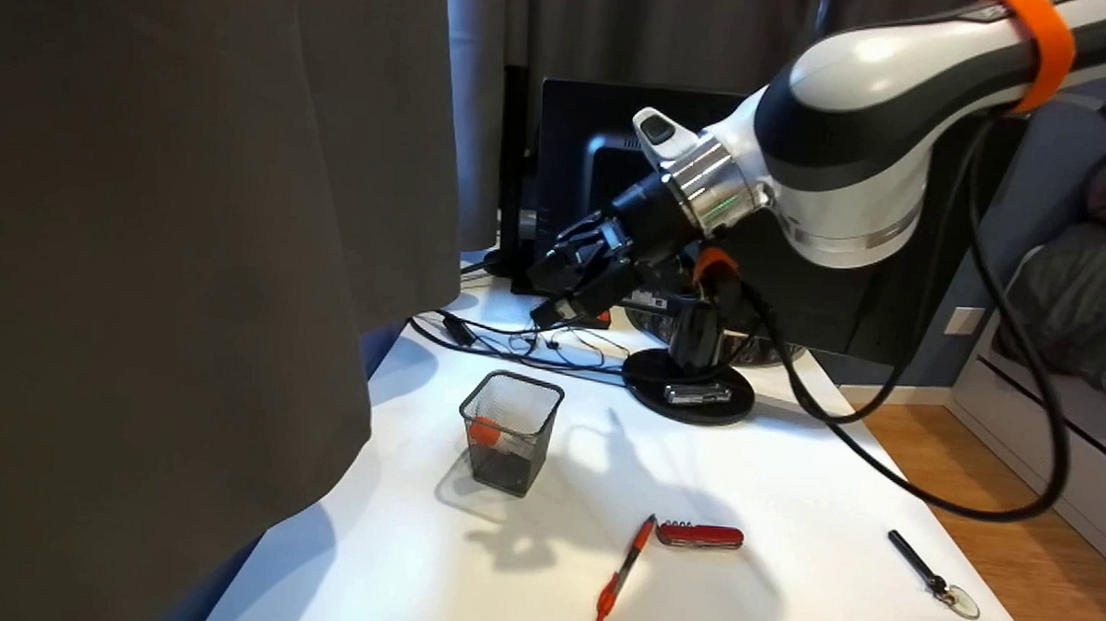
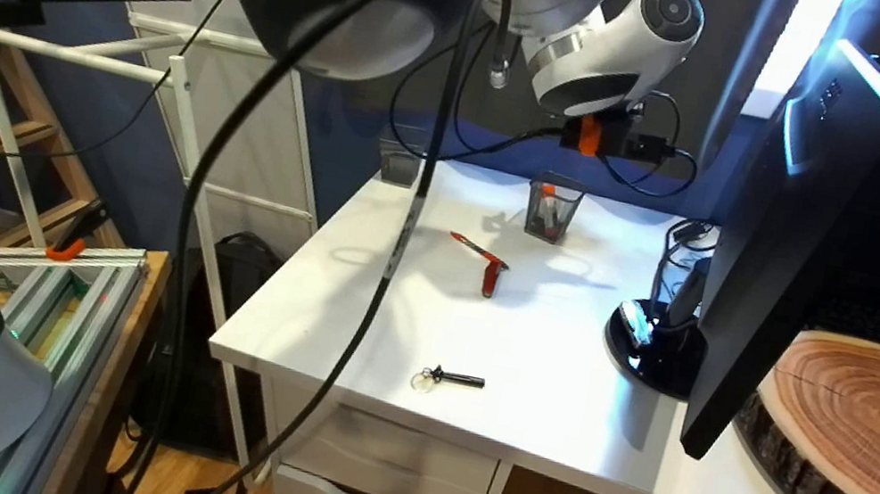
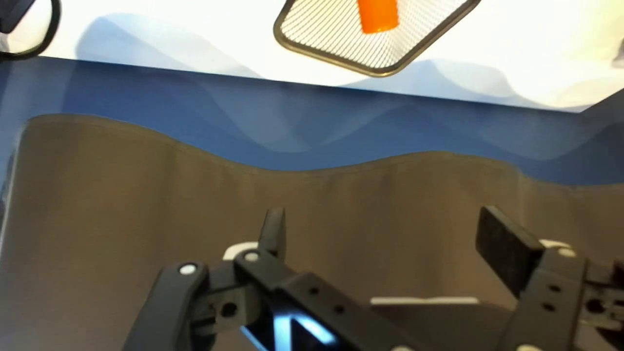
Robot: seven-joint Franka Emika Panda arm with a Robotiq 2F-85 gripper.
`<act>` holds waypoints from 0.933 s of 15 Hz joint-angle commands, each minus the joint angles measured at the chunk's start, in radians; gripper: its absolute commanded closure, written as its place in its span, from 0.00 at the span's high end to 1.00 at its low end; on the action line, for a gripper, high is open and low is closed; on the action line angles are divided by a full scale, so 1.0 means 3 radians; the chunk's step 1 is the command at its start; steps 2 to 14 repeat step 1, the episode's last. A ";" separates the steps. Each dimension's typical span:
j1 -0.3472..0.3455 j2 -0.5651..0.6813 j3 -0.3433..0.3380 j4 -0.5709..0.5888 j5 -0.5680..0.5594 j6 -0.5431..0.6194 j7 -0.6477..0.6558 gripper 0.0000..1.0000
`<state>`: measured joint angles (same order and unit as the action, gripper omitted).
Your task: Put the glue stick in the basket on the right
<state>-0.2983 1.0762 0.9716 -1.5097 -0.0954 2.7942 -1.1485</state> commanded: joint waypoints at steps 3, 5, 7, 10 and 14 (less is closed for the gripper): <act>-0.0040 -0.0123 -0.0002 -0.0153 0.0120 -0.0007 -0.0174 1.00; -0.0040 -0.0123 -0.0002 -0.0153 0.0120 -0.0007 -0.0174 1.00; -0.0040 -0.0123 -0.0002 -0.0153 0.0120 -0.0007 -0.0174 1.00; -0.0040 -0.0123 -0.0002 -0.0153 0.0120 -0.0007 -0.0174 1.00; -0.0040 -0.0123 -0.0002 -0.0153 0.0120 -0.0007 -0.0174 1.00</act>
